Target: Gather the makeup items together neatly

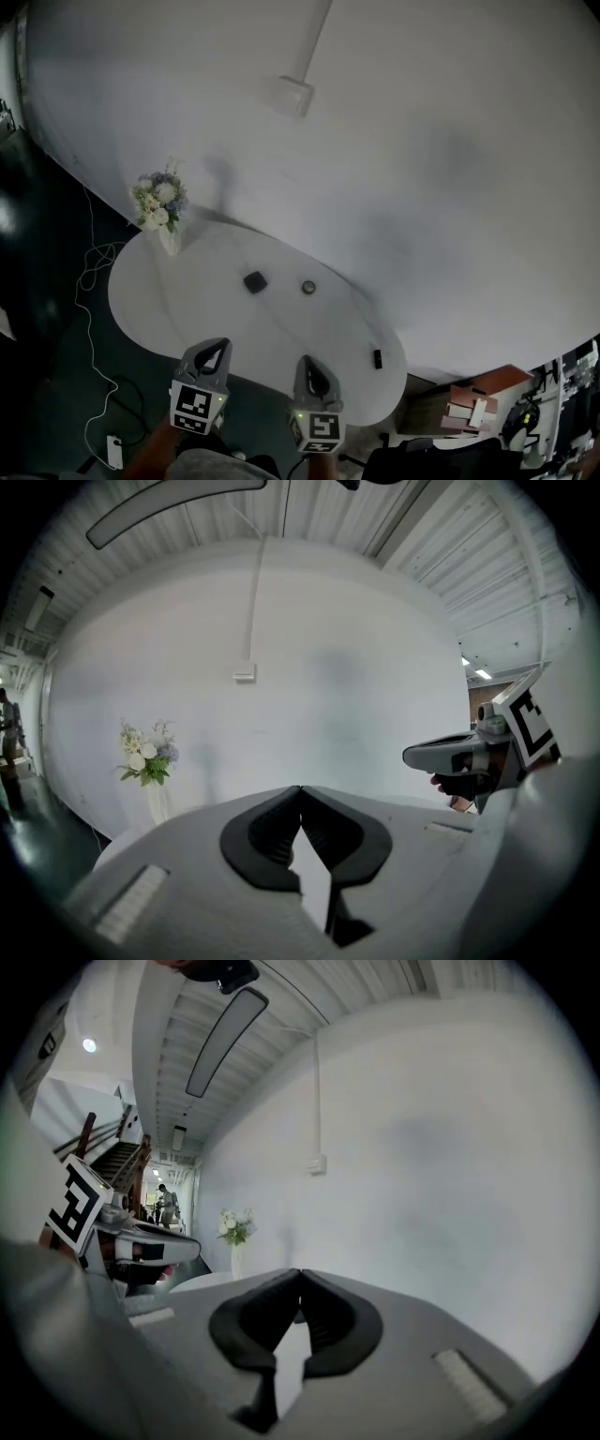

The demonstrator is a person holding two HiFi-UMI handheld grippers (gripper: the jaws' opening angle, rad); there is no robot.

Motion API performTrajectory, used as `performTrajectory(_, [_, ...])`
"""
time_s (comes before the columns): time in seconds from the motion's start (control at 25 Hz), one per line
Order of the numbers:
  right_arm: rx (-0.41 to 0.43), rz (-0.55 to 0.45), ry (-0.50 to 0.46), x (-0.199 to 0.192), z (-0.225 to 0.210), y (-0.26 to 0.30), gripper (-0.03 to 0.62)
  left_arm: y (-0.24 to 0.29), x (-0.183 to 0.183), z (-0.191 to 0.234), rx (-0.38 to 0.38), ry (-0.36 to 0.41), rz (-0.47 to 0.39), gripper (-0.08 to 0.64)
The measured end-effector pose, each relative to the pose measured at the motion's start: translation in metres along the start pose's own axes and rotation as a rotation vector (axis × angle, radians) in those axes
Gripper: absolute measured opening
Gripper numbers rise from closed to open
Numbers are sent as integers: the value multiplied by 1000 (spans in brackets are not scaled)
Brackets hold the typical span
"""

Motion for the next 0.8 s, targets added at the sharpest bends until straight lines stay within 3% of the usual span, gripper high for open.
performTrajectory(0.4, [30,43,20,6,-3,112,3,85,5,65,-19,-27,64,9])
performTrajectory(0.8, [77,128,42,-25,5,204,3,143,-21,120,-9,-54,160,9])
Point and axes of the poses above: the fingertips, and each gripper's own axes: y forward along the fingers, z to its left, x out of its top, the point moved 5 cm from there along -y, backward along the fingers, and after that the axes turned 8 degrees about -y, right-handed, at the moved point
